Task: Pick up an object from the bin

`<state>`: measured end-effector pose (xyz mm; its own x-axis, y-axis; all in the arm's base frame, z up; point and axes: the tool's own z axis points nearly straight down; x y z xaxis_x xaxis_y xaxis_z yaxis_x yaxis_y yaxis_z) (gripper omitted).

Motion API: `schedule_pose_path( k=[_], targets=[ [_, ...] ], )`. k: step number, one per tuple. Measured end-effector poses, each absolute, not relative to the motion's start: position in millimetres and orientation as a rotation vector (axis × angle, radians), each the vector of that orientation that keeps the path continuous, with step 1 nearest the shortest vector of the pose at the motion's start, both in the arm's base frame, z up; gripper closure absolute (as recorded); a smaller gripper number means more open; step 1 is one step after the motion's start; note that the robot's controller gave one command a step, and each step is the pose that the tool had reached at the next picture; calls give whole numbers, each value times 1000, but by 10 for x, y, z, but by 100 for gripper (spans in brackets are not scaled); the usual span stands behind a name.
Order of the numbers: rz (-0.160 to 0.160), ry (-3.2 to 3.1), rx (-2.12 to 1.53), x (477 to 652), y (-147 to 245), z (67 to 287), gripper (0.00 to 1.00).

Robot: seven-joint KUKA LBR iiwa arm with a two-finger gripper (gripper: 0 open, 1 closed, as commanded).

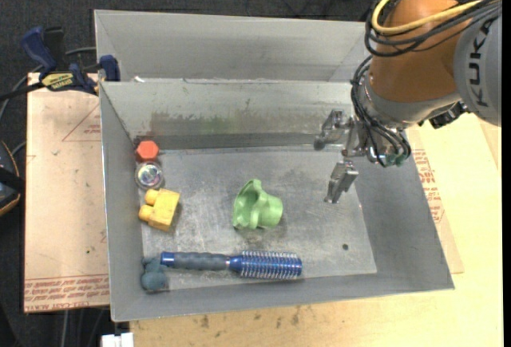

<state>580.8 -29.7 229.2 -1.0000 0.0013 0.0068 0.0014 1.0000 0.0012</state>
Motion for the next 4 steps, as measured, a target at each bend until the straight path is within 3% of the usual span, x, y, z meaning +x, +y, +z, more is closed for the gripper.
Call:
schedule_pose_path(
  k=[1,2,3,4],
  targets=[
    [-6,-3127,41,4917,404,1456,0],
    [-2,-3143,266,4938,494,735,0],
    [-3,-3144,268,4937,497,751,100],
    [0,-3142,250,5038,542,2663,100]
  ],
)
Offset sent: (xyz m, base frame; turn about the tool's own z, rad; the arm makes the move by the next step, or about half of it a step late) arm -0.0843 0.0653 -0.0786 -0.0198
